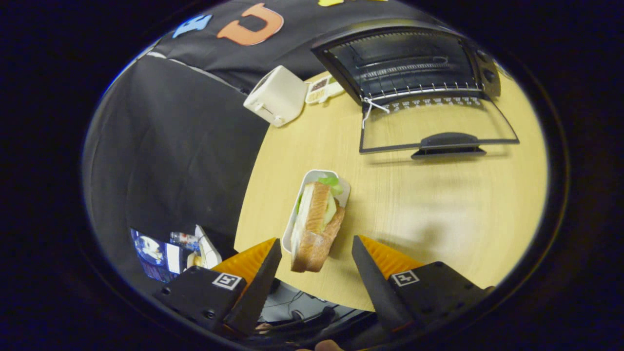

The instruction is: Open the toaster oven, put the food inside, and close the toaster oven door.

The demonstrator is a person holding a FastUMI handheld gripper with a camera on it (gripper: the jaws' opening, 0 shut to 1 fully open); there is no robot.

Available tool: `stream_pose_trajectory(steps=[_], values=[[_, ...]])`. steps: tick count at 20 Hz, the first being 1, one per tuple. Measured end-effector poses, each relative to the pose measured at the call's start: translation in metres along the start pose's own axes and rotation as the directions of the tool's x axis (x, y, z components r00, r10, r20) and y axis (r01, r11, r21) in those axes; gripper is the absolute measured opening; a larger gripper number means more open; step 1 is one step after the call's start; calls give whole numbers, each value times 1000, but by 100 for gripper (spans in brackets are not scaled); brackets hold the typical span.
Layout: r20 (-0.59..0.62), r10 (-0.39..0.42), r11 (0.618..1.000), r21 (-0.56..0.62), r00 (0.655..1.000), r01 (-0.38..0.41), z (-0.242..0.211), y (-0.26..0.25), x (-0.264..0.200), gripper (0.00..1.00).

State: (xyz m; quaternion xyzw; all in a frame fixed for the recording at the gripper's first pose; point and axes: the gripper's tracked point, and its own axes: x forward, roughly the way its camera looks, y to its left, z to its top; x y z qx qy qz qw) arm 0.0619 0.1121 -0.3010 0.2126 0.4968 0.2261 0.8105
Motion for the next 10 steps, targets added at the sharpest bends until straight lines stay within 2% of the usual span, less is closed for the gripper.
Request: stream_pose_trajectory(steps=[1,3,5,7,10], values=[[-10,10,1000,20,1000,-10,1,1,5,94],[-48,31,998,60,998,-28,2,2,13,85],[-68,65,990,132,996,-56,3,8,17,62],[-82,69,987,148,994,-56,5,10,15,39],[-66,83,989,126,994,-74,10,18,1,33]])
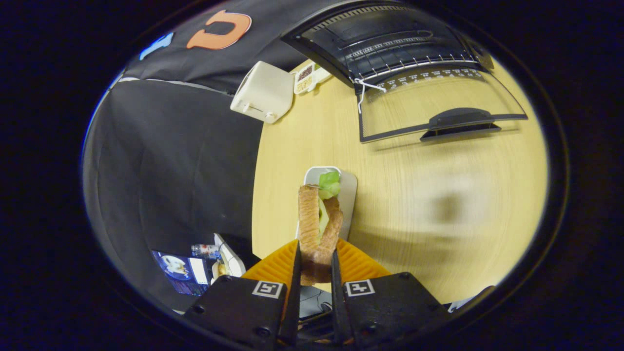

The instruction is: Open the toaster oven, put the food inside, and close the toaster oven door.

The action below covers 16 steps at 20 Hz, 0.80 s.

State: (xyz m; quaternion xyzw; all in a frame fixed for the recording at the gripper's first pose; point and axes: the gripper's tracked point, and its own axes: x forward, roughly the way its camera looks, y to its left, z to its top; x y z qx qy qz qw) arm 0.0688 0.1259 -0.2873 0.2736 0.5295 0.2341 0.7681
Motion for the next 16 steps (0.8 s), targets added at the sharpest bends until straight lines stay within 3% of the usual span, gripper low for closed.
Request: stream_pose_trajectory(steps=[4,9,13,16], values=[[58,61,998,9,996,-61,14,17,-31,33],[255,86,993,59,963,-105,68,6,-83,33],[443,24,979,172,896,-112,122,-39,-111,33],[605,-8,931,295,796,-216,168,-67,-116,32]])
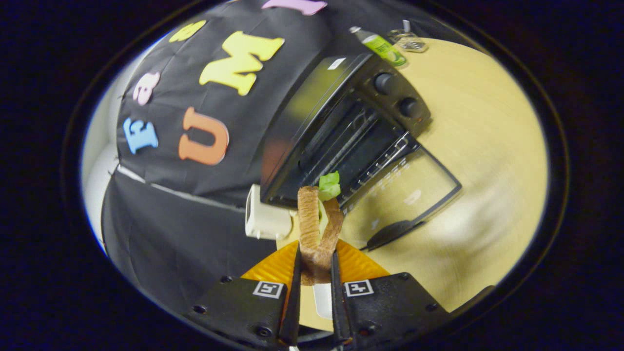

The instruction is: Open the toaster oven, put the food inside, and close the toaster oven door.

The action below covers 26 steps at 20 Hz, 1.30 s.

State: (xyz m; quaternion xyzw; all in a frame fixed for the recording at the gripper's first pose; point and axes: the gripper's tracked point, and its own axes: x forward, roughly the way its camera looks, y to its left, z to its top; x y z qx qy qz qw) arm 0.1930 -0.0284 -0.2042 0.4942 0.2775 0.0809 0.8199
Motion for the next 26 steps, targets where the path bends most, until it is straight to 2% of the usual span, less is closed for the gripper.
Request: stream_pose_trajectory(steps=[2,5,8,10,12,13,15,17,19,22,23,26], values=[[93,32,995,91,995,-40,18,-3,19,32],[149,48,981,180,988,-75,25,-12,47,32],[269,100,938,295,958,-181,48,-16,69,32],[321,100,914,345,942,-215,53,-23,85,32],[372,132,894,355,919,-272,58,-20,96,32],[398,137,897,338,907,-284,61,-16,102,32],[397,116,916,312,911,-253,59,-19,120,34],[401,101,912,329,910,-246,65,-18,130,37],[405,73,921,322,912,-217,66,-19,134,43],[351,81,938,290,933,-191,60,-8,138,70],[324,75,944,281,943,-172,57,-5,138,75],[232,-4,981,190,973,-41,46,-6,138,92]])
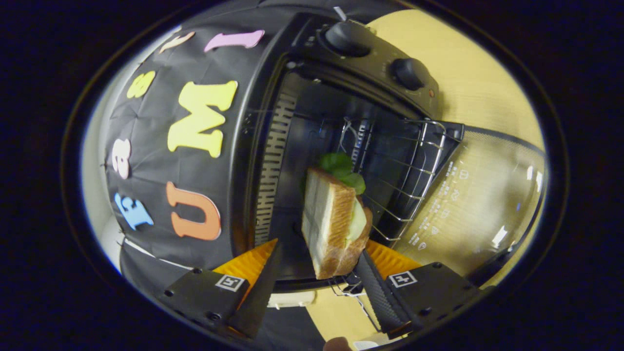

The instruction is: Open the toaster oven, put the food inside, and close the toaster oven door.

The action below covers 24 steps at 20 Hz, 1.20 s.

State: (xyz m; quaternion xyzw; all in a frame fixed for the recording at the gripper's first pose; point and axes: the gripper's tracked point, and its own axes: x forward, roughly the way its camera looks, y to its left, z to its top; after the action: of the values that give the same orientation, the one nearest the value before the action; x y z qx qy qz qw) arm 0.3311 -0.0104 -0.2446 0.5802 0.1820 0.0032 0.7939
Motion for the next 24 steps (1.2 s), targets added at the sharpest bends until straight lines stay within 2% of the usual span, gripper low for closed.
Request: stream_pose_trajectory(steps=[5,9,11,17,20,24], values=[[-87,-187,967,-195,979,167,-20,-15,-18,96],[-127,-226,939,-290,966,182,-27,-12,-36,96],[-121,-237,913,-367,964,178,-28,-7,-55,96],[-156,-261,794,-596,953,120,-48,-4,-120,100],[-116,-277,695,-710,954,116,-42,-16,-146,100],[-83,-312,601,-789,946,129,-42,-43,-169,100]])
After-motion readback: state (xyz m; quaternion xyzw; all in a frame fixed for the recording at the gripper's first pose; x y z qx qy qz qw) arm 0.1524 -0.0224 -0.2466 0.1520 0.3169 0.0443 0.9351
